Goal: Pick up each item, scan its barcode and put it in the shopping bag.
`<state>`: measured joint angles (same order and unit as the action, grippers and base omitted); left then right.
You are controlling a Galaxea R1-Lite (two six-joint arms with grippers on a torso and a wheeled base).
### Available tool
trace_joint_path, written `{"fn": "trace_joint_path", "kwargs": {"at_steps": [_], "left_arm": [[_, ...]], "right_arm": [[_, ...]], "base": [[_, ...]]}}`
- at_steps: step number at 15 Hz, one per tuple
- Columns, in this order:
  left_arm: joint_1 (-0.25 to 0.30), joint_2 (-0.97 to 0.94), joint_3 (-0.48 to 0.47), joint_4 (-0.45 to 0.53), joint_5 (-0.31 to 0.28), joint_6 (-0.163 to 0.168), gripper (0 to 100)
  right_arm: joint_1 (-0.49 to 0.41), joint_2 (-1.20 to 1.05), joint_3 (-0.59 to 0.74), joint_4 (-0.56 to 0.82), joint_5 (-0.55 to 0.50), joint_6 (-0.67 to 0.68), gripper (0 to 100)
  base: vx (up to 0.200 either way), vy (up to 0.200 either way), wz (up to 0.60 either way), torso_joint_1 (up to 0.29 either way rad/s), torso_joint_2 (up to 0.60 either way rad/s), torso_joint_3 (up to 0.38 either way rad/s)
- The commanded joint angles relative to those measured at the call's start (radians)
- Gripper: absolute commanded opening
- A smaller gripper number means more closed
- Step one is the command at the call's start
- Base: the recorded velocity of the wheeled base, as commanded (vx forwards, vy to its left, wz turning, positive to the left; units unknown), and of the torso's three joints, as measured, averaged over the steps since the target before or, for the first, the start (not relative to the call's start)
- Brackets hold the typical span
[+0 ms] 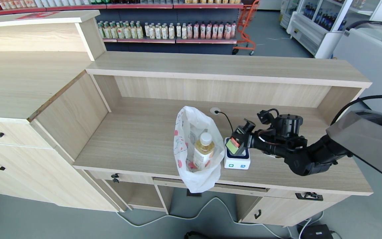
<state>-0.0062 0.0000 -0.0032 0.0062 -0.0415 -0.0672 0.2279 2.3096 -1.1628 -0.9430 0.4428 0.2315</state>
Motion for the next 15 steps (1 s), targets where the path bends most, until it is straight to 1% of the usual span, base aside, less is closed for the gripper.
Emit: {"fn": "trace_joint_path", "kwargs": {"at_steps": [1, 4, 5, 6, 7, 8, 10, 11, 12, 13, 14, 15], "left_arm": [[0.0, 0.0, 0.0, 0.0, 0.0, 0.0, 100], [0.0, 0.0, 0.0, 0.0, 0.0, 0.0, 100], [0.0, 0.0, 0.0, 0.0, 0.0, 0.0, 100], [0.0, 0.0, 0.0, 0.0, 0.0, 0.0, 100], [0.0, 0.0, 0.0, 0.0, 0.0, 0.0, 100], [0.0, 0.0, 0.0, 0.0, 0.0, 0.0, 100], [0.0, 0.0, 0.0, 0.0, 0.0, 0.0, 100], [0.0, 0.0, 0.0, 0.0, 0.0, 0.0, 100], [0.0, 0.0, 0.0, 0.0, 0.0, 0.0, 100], [0.0, 0.0, 0.0, 0.0, 0.0, 0.0, 100], [0.0, 0.0, 0.0, 0.0, 0.0, 0.0, 100], [0.0, 0.0, 0.0, 0.0, 0.0, 0.0, 100]], "right_arm": [[-0.001, 0.005, -0.005, 0.0, 0.001, -0.001, 0], [-0.001, -0.022, -0.002, 0.001, -0.001, -0.003, 0], [-0.007, -0.061, 0.008, 0.02, -0.004, -0.041, 0], [-0.018, -0.096, 0.012, 0.053, -0.013, -0.121, 0], [-0.067, -0.177, 0.055, 0.098, -0.016, -0.291, 0], [-0.094, -0.231, 0.12, 0.095, -0.016, -0.411, 0], [-0.217, -0.354, 0.336, 0.029, -0.018, -0.738, 0], [-0.28, -0.391, 0.43, -0.03, -0.015, -0.851, 0], [-0.329, -0.409, 0.486, -0.089, -0.007, -0.933, 0], [-0.351, -0.424, 0.518, -0.158, -0.006, -0.968, 0], [-0.354, -0.427, 0.535, -0.201, -0.006, -0.968, 0], [-0.36, -0.437, 0.575, -0.281, -0.006, -0.969, 0]], "base": [[0.0, 0.0, 0.0, 0.0, 0.0, 0.0], [0.0, 0.0, 0.0, 0.0, 0.0, 0.0], [0.0, 0.0, 0.0, 0.0, 0.0, 0.0], [0.0, 0.0, 0.0, 0.0, 0.0, 0.0], [0.0, 0.0, 0.0, 0.0, 0.0, 0.0], [0.0, 0.0, 0.0, 0.0, 0.0, 0.0], [0.0, 0.0, 0.0, 0.0, 0.0, 0.0], [0.0, 0.0, 0.0, 0.0, 0.0, 0.0], [0.0, 0.0, 0.0, 0.0, 0.0, 0.0], [0.0, 0.0, 0.0, 0.0, 0.0, 0.0], [0.0, 0.0, 0.0, 0.0, 0.0, 0.0], [0.0, 0.0, 0.0, 0.0, 0.0, 0.0]]}}
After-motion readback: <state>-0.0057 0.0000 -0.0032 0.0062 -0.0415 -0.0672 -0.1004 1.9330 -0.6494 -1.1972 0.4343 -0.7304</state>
